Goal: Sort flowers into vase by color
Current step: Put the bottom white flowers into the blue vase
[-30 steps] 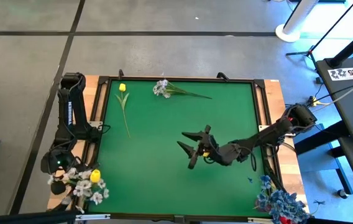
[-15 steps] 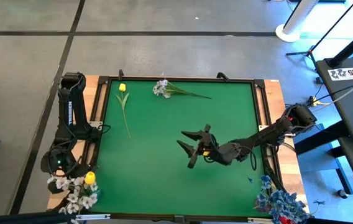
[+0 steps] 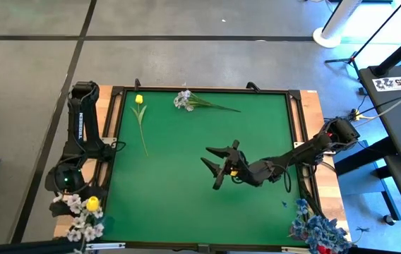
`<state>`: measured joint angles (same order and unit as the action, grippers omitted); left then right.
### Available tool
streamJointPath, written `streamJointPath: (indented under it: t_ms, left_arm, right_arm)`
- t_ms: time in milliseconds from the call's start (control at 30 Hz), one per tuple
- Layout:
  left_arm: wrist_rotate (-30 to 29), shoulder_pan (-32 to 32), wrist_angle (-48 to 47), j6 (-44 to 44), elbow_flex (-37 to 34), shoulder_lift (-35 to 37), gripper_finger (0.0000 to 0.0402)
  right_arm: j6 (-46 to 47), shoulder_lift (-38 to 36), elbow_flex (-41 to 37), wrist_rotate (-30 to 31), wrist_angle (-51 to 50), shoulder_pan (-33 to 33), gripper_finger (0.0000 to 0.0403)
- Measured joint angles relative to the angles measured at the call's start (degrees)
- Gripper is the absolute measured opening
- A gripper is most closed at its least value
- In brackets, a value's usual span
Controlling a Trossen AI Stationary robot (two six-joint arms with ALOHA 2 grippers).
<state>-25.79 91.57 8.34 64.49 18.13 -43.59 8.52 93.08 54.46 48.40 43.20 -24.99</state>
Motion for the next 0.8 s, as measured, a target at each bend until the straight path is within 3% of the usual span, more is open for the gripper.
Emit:
streamJointPath:
  t_ms: [167,367,800]
  left_arm:
    - [-4.2,-1.0,-1.7,0.9,0.0,0.0,0.0105]
    - [-4.7,-4.5,-6.4,5.8,0.0,-0.4,0.0113]
    - [1.7,-5.9,-2.8,7.3,0.0,-0.3,0.0149]
  right_arm:
    - [-0.9,0.0,0.0,0.0,-0.2,-0.1,0.0200]
    - [-2.5,0.0,0.0,0.0,-0.8,-0.1,0.0200]
    - [-3.6,0.0,0.0,-2.1,-3.3,-0.1,0.0200]
